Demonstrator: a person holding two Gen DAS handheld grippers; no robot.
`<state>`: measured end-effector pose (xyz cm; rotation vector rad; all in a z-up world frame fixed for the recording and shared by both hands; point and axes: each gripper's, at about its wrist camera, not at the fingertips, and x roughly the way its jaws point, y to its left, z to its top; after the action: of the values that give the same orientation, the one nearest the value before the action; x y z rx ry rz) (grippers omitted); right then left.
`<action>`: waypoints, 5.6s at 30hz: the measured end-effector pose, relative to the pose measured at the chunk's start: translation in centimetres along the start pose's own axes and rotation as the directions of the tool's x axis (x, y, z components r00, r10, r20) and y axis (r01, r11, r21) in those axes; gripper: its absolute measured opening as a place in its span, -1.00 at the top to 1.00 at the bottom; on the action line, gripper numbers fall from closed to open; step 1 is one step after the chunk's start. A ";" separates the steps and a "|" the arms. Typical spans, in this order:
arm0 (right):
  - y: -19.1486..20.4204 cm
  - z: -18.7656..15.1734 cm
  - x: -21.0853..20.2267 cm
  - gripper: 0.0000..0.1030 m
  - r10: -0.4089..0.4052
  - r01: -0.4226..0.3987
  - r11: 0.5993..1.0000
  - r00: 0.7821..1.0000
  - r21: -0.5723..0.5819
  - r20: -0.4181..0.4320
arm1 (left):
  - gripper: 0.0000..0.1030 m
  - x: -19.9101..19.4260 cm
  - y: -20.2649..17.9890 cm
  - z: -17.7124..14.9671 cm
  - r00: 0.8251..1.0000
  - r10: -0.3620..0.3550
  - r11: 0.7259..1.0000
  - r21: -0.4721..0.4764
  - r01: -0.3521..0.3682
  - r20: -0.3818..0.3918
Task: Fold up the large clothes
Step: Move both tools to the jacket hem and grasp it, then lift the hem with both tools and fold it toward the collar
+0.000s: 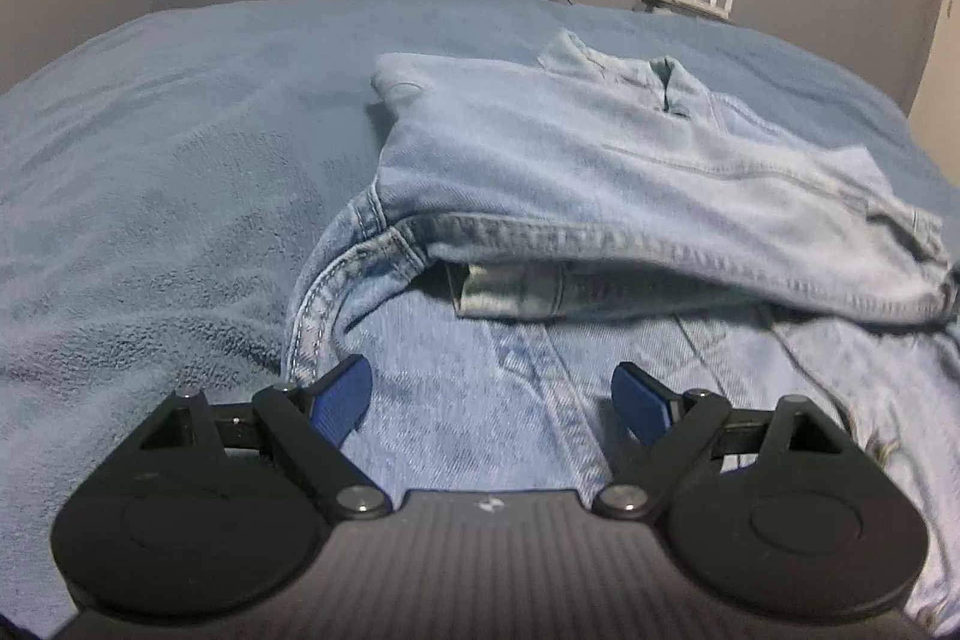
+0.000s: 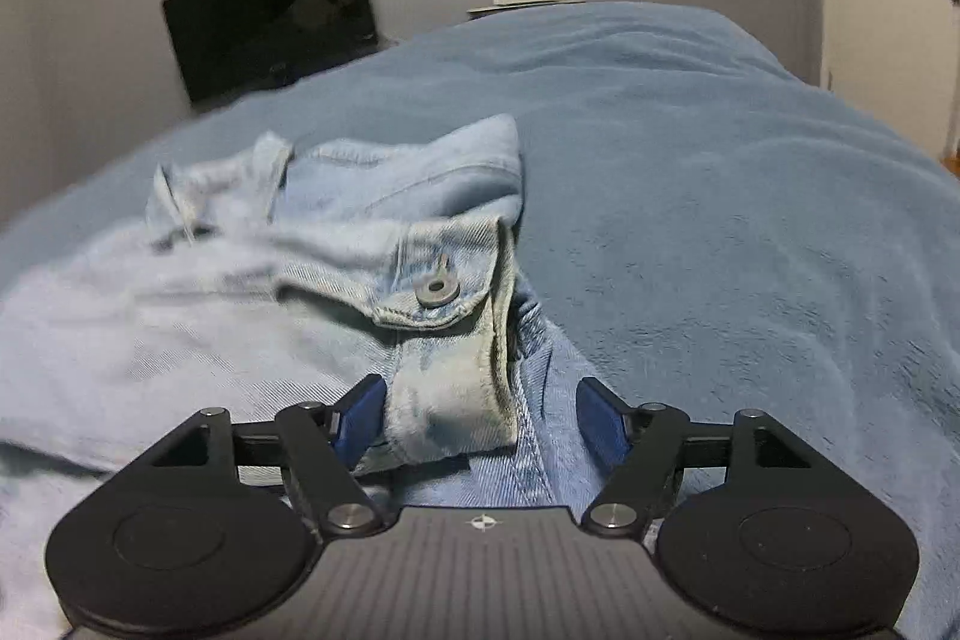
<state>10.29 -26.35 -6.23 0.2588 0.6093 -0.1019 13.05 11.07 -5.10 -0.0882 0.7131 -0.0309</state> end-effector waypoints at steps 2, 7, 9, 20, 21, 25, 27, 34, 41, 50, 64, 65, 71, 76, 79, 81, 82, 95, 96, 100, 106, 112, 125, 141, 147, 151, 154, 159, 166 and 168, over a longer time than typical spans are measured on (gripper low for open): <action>-0.3 1.2 -2.5 -0.45 0.023 -0.024 0.999 1.000 -0.034 -0.008 | -0.68 -0.3 -0.2 -0.4 1.000 0.003 1.000 0.022 -0.003 -0.008; -2.6 2.4 -8.6 -0.62 0.082 -0.125 0.976 0.970 -0.179 -0.230 | -0.68 -3.0 -0.4 -0.7 1.000 0.023 0.999 0.038 -0.023 -0.009; -4.0 1.6 -10.3 -0.65 0.081 -0.152 0.966 0.947 -0.211 -0.310 | -0.68 -5.2 -0.7 -0.6 0.999 0.035 0.999 0.039 -0.035 0.017; -12.4 -2.1 -12.8 -0.49 0.253 -0.219 0.967 0.872 0.128 -0.420 | -0.68 -14.5 3.2 -0.6 1.000 0.008 0.962 -0.273 -0.011 -0.014; -12.4 -2.3 -12.6 -0.48 0.272 -0.228 0.962 0.862 0.152 -0.427 | -0.68 -15.4 3.5 -0.4 1.000 -0.005 0.962 -0.271 -0.001 -0.023; -12.1 -3.8 -11.6 -0.47 0.275 -0.210 0.960 0.824 0.184 -0.495 | -0.68 -16.6 3.1 -0.9 0.980 0.003 0.988 -0.152 -0.033 -0.198; -11.9 -4.5 -10.8 -0.54 0.265 -0.185 0.962 0.801 0.199 -0.537 | -0.68 -16.8 3.4 -2.2 0.968 -0.044 0.987 -0.160 0.004 -0.249; -11.6 -5.5 -10.6 -0.54 0.277 -0.203 0.961 0.761 0.190 -0.586 | -0.09 -15.5 5.1 -4.7 0.923 -0.198 0.936 -0.342 0.079 -0.329; -12.0 -5.9 -9.8 -0.14 0.266 -0.189 0.964 0.739 0.189 -0.619 | 0.10 -13.7 5.4 -5.5 0.903 -0.217 0.928 -0.365 0.073 -0.372; -11.6 -6.1 -9.4 0.14 0.308 -0.236 0.951 0.732 0.199 -0.608 | 0.15 -14.4 5.9 -5.4 0.899 -0.313 0.894 -0.414 0.170 -0.307; -10.3 -6.7 -10.3 0.06 0.289 -0.277 0.953 0.698 0.125 -0.655 | 0.15 -15.0 6.9 -5.4 0.875 -0.423 0.829 -0.491 0.269 -0.235; -10.2 -6.7 -10.4 0.03 0.296 -0.287 0.950 0.694 0.124 -0.656 | 0.15 -14.7 6.7 -5.5 0.871 -0.421 0.837 -0.478 0.265 -0.254; -11.3 -5.5 -11.2 0.07 0.516 -0.405 0.856 0.670 0.321 -0.534 | 0.15 -14.6 7.8 -6.0 0.841 -0.522 0.750 -0.546 0.373 -0.144; -11.3 -5.7 -10.6 0.07 0.489 -0.374 0.872 0.669 0.315 -0.560 | 0.15 -13.8 7.4 -5.9 0.836 -0.511 0.765 -0.548 0.337 -0.200; -10.8 -6.4 -10.2 0.08 0.419 -0.341 0.907 0.652 0.249 -0.632 | 0.15 -13.2 6.6 -6.0 0.837 -0.461 0.822 -0.496 0.279 -0.294; -10.4 -6.5 -10.4 0.08 0.392 -0.341 0.916 0.651 0.212 -0.649 | 0.15 -13.0 6.2 -6.1 0.832 -0.451 0.838 -0.474 0.270 -0.323; -10.3 -6.5 -10.4 0.08 0.389 -0.343 0.917 0.653 0.205 -0.650 | 0.15 -13.0 6.2 -6.1 0.831 -0.454 0.835 -0.478 0.272 -0.321; -9.9 -7.0 -10.1 0.07 0.392 -0.342 0.916 0.656 0.210 -0.645 | 0.07 -12.4 6.2 -6.0 0.758 -0.604 0.748 -0.504 0.432 -0.246; -9.9 -7.1 -10.1 0.07 0.392 -0.341 0.916 0.657 0.209 -0.645 | 0.05 -12.2 5.6 -5.9 0.763 -0.584 0.771 -0.481 0.417 -0.276; -9.6 -7.2 -10.0 0.05 0.384 -0.338 0.919 0.659 0.201 -0.647 | 0.05 -11.3 4.3 -6.1 0.822 -0.438 0.873 -0.389 0.294 -0.363; -9.9 -7.1 -10.1 0.04 0.381 -0.339 0.920 0.660 0.197 -0.647 | 0.05 -10.3 3.8 -6.0 0.806 -0.414 0.890 -0.375 0.260 -0.423; -9.9 -7.1 -10.2 0.07 0.385 -0.340 0.919 0.670 0.198 -0.634 | 0.25 -10.4 3.1 -6.1 0.805 -0.405 0.901 -0.338 0.271 -0.434; -14.1 -3.5 -12.7 0.52 0.628 -0.488 0.754 0.732 0.441 -0.264 | 0.80 -12.9 8.1 -6.0 0.833 -0.545 0.698 -0.602 0.386 -0.097; -14.5 -1.8 -12.0 0.54 0.670 -0.513 0.606 0.742 0.608 -0.042 | 0.80 -11.3 10.2 -4.5 0.763 -0.633 0.455 -0.737 0.500 0.128; -14.8 -1.4 -12.6 0.54 0.664 -0.517 0.589 0.747 0.621 -0.008 | 0.80 -10.9 10.8 -3.8 0.751 -0.643 0.431 -0.740 0.517 0.150; -14.7 -0.1 -11.1 0.54 0.664 -0.517 0.569 0.748 0.640 0.014 | 0.80 -9.6 11.3 -2.2 0.738 -0.653 0.405 -0.744 0.531 0.170; -14.0 1.5 -9.1 0.54 0.666 -0.509 0.560 0.746 0.654 0.010 | 0.80 -8.4 11.5 -0.3 0.735 -0.654 0.396 -0.748 0.532 0.177; -11.5 6.1 -5.4 0.54 0.654 -0.517 0.567 0.756 0.642 0.030 | 0.79 -5.8 11.7 4.2 0.745 -0.642 0.420 -0.728 0.542 0.184; -8.2 12.4 1.3 0.55 0.607 -0.503 0.587 0.792 0.635 0.066 | 0.80 -0.5 13.0 10.2 0.785 -0.586 0.429 -0.745 0.511 0.201; -7.1 14.0 3.3 0.55 0.578 -0.484 0.610 0.813 0.627 0.066 | 0.80 1.0 13.1 12.1 0.803 -0.562 0.451 -0.741 0.498 0.198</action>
<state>19.52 -37.06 1.40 1.1056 0.6034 0.3161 21.71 24.96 2.21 -1.1737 0.7082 -0.3456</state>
